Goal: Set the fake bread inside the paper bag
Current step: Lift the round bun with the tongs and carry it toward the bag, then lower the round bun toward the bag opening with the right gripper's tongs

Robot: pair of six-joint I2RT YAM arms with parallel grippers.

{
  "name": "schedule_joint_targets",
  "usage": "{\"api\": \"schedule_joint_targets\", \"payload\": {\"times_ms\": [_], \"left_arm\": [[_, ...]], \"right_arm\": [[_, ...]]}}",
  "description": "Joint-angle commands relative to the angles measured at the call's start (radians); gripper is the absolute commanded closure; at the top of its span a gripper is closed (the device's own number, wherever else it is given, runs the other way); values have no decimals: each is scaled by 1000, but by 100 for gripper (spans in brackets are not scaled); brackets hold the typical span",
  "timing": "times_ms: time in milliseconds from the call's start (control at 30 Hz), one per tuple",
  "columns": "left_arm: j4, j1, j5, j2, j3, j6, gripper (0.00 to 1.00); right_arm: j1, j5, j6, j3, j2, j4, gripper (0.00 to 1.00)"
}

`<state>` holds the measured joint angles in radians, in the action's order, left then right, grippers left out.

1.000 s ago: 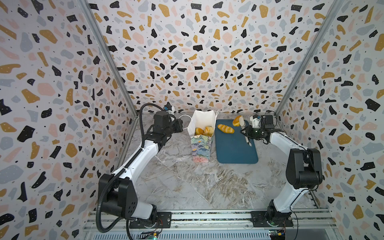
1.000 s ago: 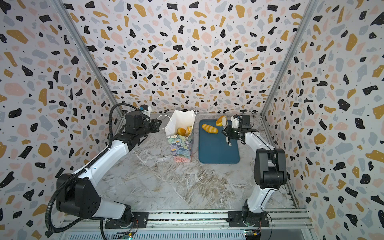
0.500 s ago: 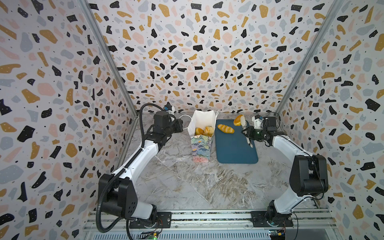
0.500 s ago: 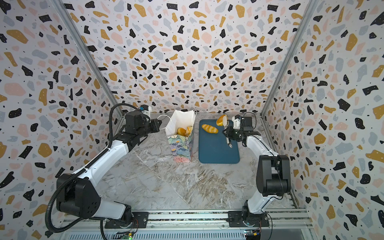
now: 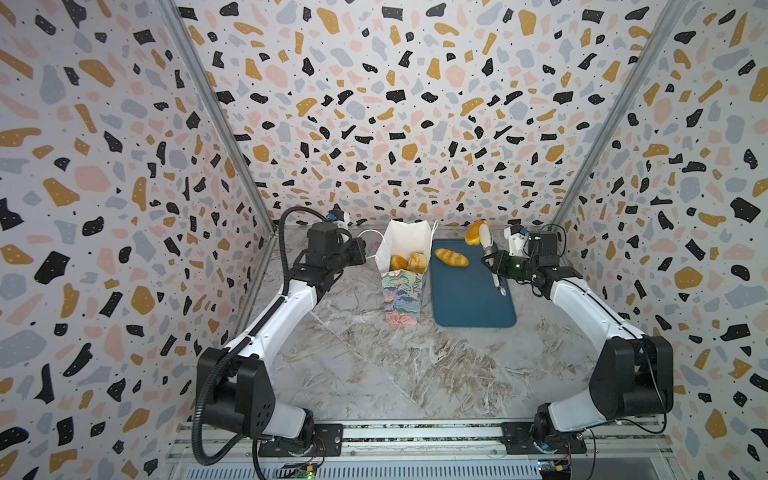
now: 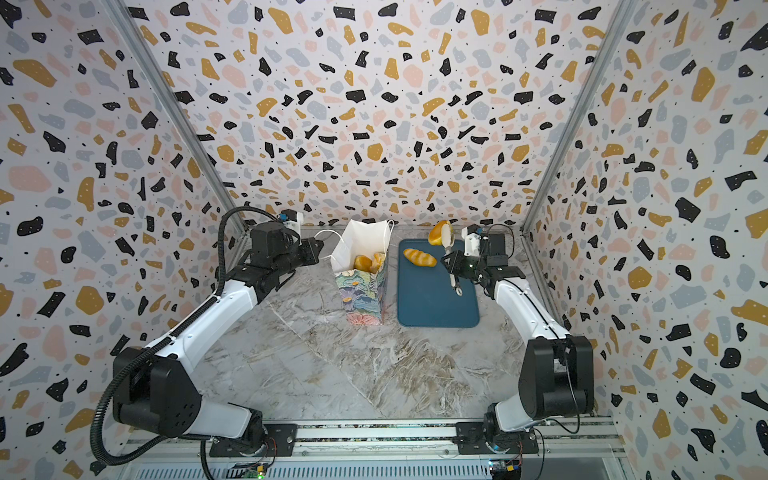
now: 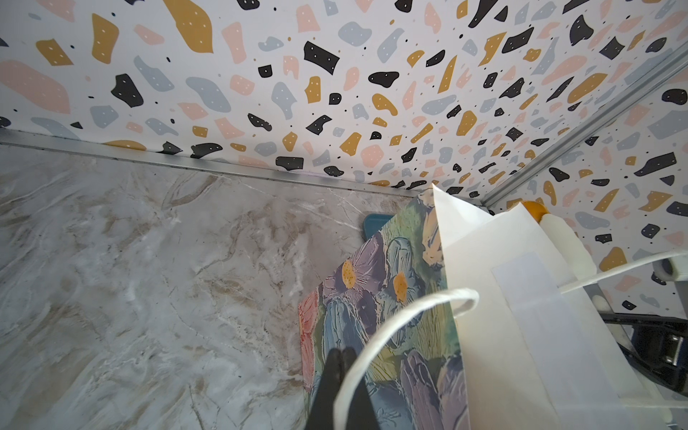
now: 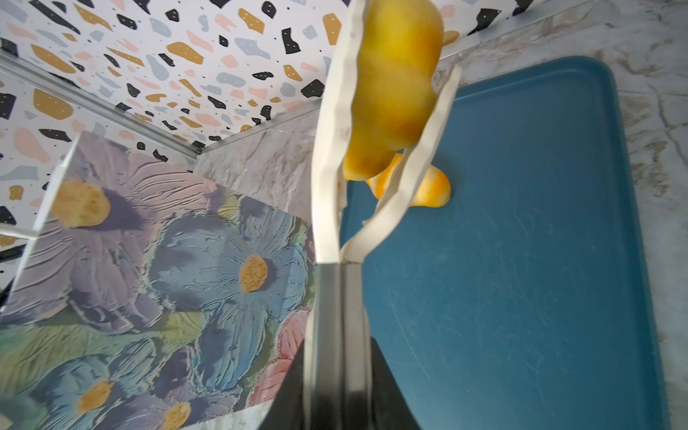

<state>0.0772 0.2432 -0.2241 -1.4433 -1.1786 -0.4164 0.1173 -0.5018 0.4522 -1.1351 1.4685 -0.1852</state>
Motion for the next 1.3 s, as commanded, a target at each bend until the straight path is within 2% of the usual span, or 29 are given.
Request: {"api": "schedule_joint_targets", "payload": {"times_ms": [0,100,500,1267], "left_arm": [[-24,-4,-9,4,-21,-7,100],[-25,-4,-9,2,-18,-8,100],[-25,-4,-3,-7,-17,-5,100],[-33,-4,-10,0,-14,-7,100]], "right_arm": [[29,29,-6,-56,-71,-33,94],[58,66,-17,-85,-98,-67,94],[120,95,-12,-150,-170,-104,94],[324,211,-19,-223,-244,-71,94]]}}
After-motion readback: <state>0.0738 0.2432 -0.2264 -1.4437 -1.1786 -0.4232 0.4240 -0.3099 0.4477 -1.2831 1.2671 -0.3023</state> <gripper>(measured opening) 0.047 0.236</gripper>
